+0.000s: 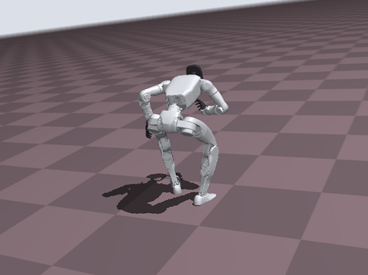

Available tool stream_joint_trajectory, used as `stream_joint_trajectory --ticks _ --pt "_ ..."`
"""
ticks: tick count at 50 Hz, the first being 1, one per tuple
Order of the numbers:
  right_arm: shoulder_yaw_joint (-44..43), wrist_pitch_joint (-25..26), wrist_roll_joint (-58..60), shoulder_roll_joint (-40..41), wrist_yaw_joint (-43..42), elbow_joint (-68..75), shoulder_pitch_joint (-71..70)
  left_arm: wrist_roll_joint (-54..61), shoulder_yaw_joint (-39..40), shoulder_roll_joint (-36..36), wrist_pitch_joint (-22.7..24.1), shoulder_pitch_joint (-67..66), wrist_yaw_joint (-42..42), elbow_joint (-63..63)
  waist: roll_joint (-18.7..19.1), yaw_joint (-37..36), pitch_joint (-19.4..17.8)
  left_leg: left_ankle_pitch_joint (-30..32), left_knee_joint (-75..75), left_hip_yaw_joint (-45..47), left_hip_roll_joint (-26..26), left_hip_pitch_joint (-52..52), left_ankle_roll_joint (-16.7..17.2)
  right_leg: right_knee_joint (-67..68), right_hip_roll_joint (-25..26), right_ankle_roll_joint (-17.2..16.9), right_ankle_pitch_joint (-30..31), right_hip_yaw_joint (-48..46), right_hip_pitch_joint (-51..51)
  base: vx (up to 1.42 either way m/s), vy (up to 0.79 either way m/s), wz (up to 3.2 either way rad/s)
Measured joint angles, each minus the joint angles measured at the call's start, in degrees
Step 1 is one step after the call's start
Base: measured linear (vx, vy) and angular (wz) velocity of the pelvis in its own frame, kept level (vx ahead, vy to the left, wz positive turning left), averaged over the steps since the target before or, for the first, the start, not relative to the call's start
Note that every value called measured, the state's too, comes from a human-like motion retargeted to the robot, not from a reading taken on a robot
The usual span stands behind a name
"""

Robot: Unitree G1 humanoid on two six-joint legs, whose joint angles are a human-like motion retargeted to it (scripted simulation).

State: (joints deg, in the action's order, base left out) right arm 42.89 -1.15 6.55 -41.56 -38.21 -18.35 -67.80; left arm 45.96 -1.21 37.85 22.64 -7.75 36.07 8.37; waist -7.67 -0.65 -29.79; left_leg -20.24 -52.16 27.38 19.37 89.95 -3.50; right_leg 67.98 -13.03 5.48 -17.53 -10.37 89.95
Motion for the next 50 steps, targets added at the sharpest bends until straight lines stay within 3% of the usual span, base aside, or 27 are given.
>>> stream_joint_trajectory --ticks 2,6,10,12,14,18,22,25,27,29,33,37,40,43,50 --pt "-0.71 3.31 5.19 -1.88 3.11 1.54 -1.17 -1.96 -1.34 1.49 -1.87 4.73 -0.95 -0.77 -1.95 -0.71 0.0 2.96 2.13 -0.15 -0.34 0.0 -0.04 0.68 0.58 0.43 -1.78 -0.41 0.0 0.4 0.0 -0.39" --pt "-1.41 -1.33 -2.1 0.1 0.62 -0.66 4.39 -3.62 -6.02 4.64 -1.32 17.32 2.19 -0.74 -5.73 0.04 0.0 4.05 -1.76 -1.72 -0.23 0.0 -1.4 5.83 -1.05 1.66 -2.47 -0.78 0.0 0.43 0.05 -0.05" --pt "-3.46 -5.26 -7.44 2.2 1.07 -0.37 14.46 -7.9 -15.08 7.66 -0.97 32.02 3.39 -0.01 -4.41 0.46 0.0 0.04 -8.73 -7.76 -0.4 -1.56 -1.95 18.17 -4.53 -1.08 9.91 -2.56 0.0 0.45 0.12 0.09" --pt "-3.99 -5.32 -9.19 3.47 2.4 0.12 20.9 -9.43 -20.44 8.1 -1.76 38.69 4.91 0.21 -2.71 0.88 0.0 -2.89 -12.54 -11.41 -0.88 -4.59 -2.68 22.2 -3.39 -1.73 18.51 -0.7 0.0 0.45 0.11 0.35" --pt "-5.19 -5.66 -10.29 3.87 2.99 0.41 24.87 -11.21 -24.81 8.59 -2.43 46.26 5.29 0.97 -1.38 1.22 0.0 -4.76 -14.85 -14.66 -1.04 -6.14 -2.14 21.08 -1.1 -3.38 18.69 0.08 0.0 0.41 0.04 0.32" --pt "-8.02 -6.37 -11.13 3.3 2.74 0.63 28.73 -14.58 -32.42 9.02 -3.73 62.39 4.97 1.9 0.44 0.74 0.0 -6.98 -17.83 -18.66 -0.49 -7.28 -0.52 5.38 1.56 -4.64 15.75 -1.3 0.0 0.36 0.01 0.08" --pt "-10.54 -6.49 -10.87 2.55 1.68 1.09 27.31 -17.52 -37.91 8.81 -3.94 75.29 4.41 2.23 1.82 0.11 0.0 -8.45 -19.87 -20.33 -0.67 -5.62 0.76 -20.89 7.29 -10.53 19.7 1.96 0.0 0.36 -0.02 0.21" --pt "-12.06 -6.49 -10.38 1.95 0.96 1.58 23.74 -18.36 -39.64 9.4 -2.99 79.35 3.89 3.19 3.37 1.97 0.0 -9.45 -21.28 -20.79 -3.75 -2.65 0.96 -35.28 7.94 -15.0 25.43 6.35 0.0 0.44 -0.1 1.18" --pt "-12.43 -6.43 -10.05 1.82 0.88 1.85 21.83 -18.27 -39.6 10.23 -2.33 77.27 3.77 3.71 5.06 2.53 0.0 -10.1 -22.54 -21.93 -5.23 -1.66 0.64 -36.13 7.11 -15.68 29.89 6.51 0.0 0.47 -0.16 1.1" --pt "-12.46 -6.33 -9.73 1.83 1.04 2.03 20.76 -18.01 -38.33 11.3 -2.08 71.42 3.99 4.0 7.05 1.36 0.0 -11.07 -24.49 -24.04 -4.92 -1.64 0.51 -32.68 6.95 -14.17 30.48 4.65 0.0 0.47 -0.2 0.35" --pt "-12.98 -7.73 -10.22 0.9 1.31 1.52 19.91 -16.7 -32.17 12.9 0.42 53.47 5.61 4.28 10.67 -2.56 0.0 -11.72 -29.07 -29.06 -3.69 -1.94 1.46 -23.87 7.2 -11.41 25.37 1.2 0.0 0.48 -0.24 0.18" --pt "-12.16 -7.6 -9.92 -0.18 0.67 0.75 18.59 -14.78 -21.28 12.43 -0.06 31.61 7.29 3.72 11.73 -3.98 0.0 -4.6 -36.08 -31.87 -4.17 -0.07 3.45 -14.86 5.84 -8.56 18.34 0.59 0.0 0.48 -0.25 0.7" --pt "-10.35 -7.03 -9.15 -0.56 0.2 0.68 17.22 -11.68 -13.59 9.99 -0.16 16.98 7.13 2.91 9.07 -3.39 0.0 1.15 -40.51 -25.06 -1.47 0.0 4.01 -7.5 3.67 -6.69 12.73 3.81 0.0 0.45 -0.24 1.18" --pt "-8.14 -3.79 -5.39 -1.38 0.19 1.12 14.54 -9.87 -8.22 5.34 -2.02 6.04 6.6 2.39 7.78 -1.47 0.0 -1.12 -39.67 -15.45 1.33 0.0 1.35 -1.75 -0.04 -3.7 7.89 5.45 0.0 0.37 -0.2 1.43" --pt "-4.97 -1.43 -0.29 -1.8 0.5 -0.07 2.59 -2.13 0.95 0.34 3.28 -1.36 0.33 4.65 6.75 -1.47 0.0 -0.84 -10.77 2.22 0.74 0.0 1.35 -0.01 -5.54 -0.14 2.48 -0.38 0.0 0.3 -0.18 0.99"
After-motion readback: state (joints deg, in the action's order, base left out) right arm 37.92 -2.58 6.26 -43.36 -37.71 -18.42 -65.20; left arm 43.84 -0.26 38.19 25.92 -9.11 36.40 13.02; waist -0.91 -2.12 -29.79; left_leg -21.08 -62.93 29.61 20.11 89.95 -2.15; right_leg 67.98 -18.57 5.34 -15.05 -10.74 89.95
